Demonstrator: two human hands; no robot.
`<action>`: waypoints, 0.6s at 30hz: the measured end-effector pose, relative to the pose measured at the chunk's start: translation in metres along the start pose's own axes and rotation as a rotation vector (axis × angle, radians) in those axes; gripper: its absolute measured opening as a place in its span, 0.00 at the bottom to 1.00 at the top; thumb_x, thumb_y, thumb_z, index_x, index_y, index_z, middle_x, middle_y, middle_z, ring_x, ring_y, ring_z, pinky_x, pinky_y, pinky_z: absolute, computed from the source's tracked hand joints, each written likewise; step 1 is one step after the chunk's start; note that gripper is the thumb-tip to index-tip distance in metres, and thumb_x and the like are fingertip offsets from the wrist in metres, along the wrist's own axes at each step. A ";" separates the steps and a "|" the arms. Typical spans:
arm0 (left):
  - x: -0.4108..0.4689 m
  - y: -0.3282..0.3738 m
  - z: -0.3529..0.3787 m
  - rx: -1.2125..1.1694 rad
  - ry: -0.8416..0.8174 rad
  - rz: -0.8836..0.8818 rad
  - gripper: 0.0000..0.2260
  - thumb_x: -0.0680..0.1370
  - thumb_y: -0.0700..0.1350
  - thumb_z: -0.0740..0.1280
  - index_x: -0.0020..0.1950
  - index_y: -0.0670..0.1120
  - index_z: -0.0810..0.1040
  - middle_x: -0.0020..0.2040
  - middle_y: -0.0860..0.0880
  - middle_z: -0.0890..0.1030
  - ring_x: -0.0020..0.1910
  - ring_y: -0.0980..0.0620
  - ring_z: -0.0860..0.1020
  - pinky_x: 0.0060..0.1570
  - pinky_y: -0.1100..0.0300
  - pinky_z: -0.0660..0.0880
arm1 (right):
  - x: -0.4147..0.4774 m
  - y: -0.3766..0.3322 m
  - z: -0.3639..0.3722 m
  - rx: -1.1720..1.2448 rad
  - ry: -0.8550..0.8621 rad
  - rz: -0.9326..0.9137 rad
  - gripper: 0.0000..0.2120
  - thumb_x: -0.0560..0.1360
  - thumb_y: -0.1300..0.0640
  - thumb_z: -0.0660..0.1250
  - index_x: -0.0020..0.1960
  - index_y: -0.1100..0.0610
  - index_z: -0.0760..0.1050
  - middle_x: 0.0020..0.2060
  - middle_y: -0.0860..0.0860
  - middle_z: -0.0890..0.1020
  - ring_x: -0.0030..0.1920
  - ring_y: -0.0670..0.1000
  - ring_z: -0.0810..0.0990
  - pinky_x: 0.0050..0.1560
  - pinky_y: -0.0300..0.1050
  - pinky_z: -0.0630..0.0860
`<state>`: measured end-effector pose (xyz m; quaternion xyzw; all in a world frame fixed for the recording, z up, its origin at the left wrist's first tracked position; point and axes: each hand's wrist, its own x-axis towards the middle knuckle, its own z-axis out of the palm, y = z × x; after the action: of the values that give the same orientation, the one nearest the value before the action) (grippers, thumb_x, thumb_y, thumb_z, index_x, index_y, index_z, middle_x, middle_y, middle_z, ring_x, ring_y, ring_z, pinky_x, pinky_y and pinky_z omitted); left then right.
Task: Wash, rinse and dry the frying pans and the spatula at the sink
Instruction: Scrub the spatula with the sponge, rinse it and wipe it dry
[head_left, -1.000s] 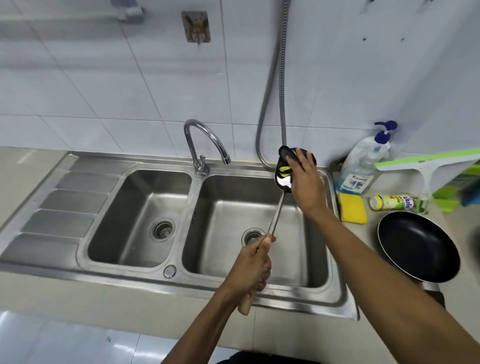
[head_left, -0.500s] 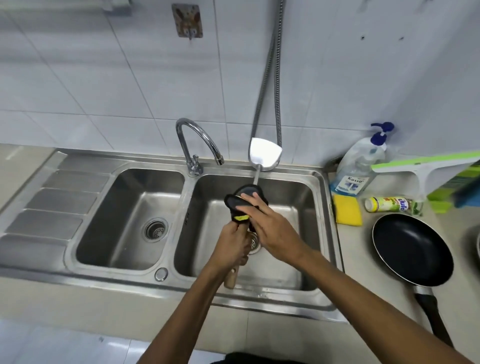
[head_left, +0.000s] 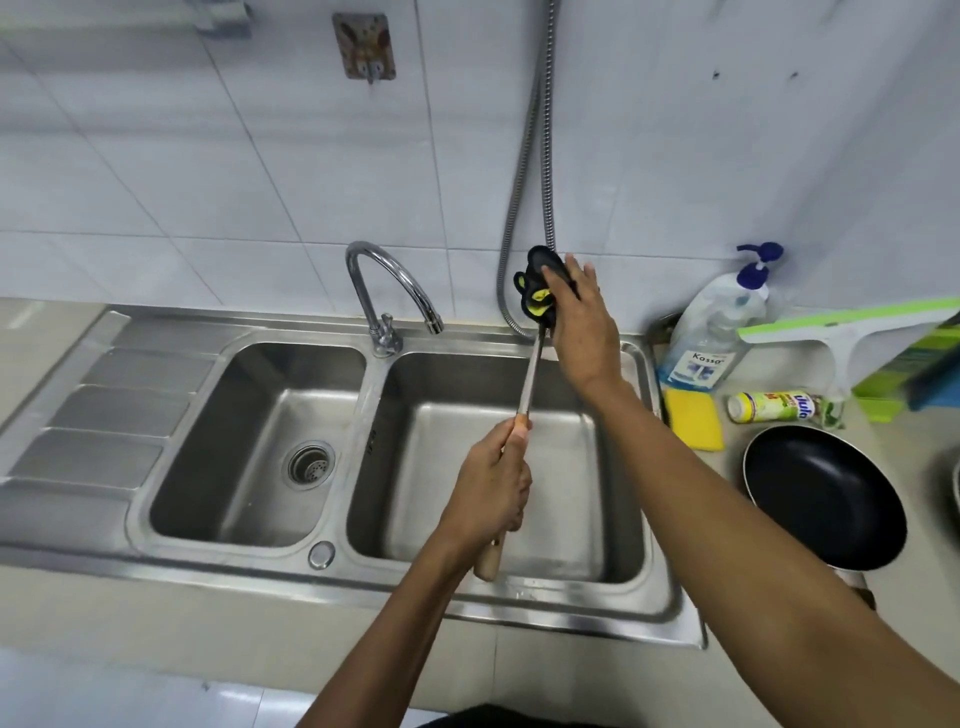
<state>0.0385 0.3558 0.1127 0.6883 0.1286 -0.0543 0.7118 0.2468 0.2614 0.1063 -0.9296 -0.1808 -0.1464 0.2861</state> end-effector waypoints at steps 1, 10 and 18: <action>-0.001 -0.001 0.000 0.017 0.004 -0.002 0.13 0.87 0.55 0.56 0.60 0.49 0.75 0.27 0.55 0.66 0.23 0.58 0.62 0.23 0.65 0.61 | -0.003 -0.005 0.003 0.036 0.005 0.057 0.29 0.80 0.69 0.61 0.77 0.50 0.68 0.79 0.51 0.63 0.79 0.57 0.60 0.68 0.54 0.73; 0.020 -0.026 -0.032 0.724 0.391 0.063 0.12 0.84 0.40 0.59 0.41 0.45 0.73 0.32 0.50 0.76 0.35 0.41 0.80 0.32 0.58 0.66 | -0.122 -0.051 0.015 0.499 -0.458 -0.223 0.23 0.83 0.66 0.60 0.75 0.50 0.71 0.78 0.46 0.65 0.77 0.44 0.60 0.74 0.29 0.54; -0.007 -0.060 -0.024 1.042 0.421 0.329 0.16 0.83 0.47 0.67 0.71 0.47 0.77 0.43 0.48 0.84 0.34 0.47 0.82 0.32 0.53 0.81 | -0.065 -0.022 0.018 -0.039 -0.055 -0.166 0.30 0.76 0.73 0.64 0.77 0.57 0.68 0.78 0.55 0.65 0.79 0.61 0.60 0.73 0.58 0.70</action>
<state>0.0139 0.3765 0.0557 0.9545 0.1150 0.1389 0.2374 0.1824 0.2724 0.0781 -0.9204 -0.2619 -0.1475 0.2499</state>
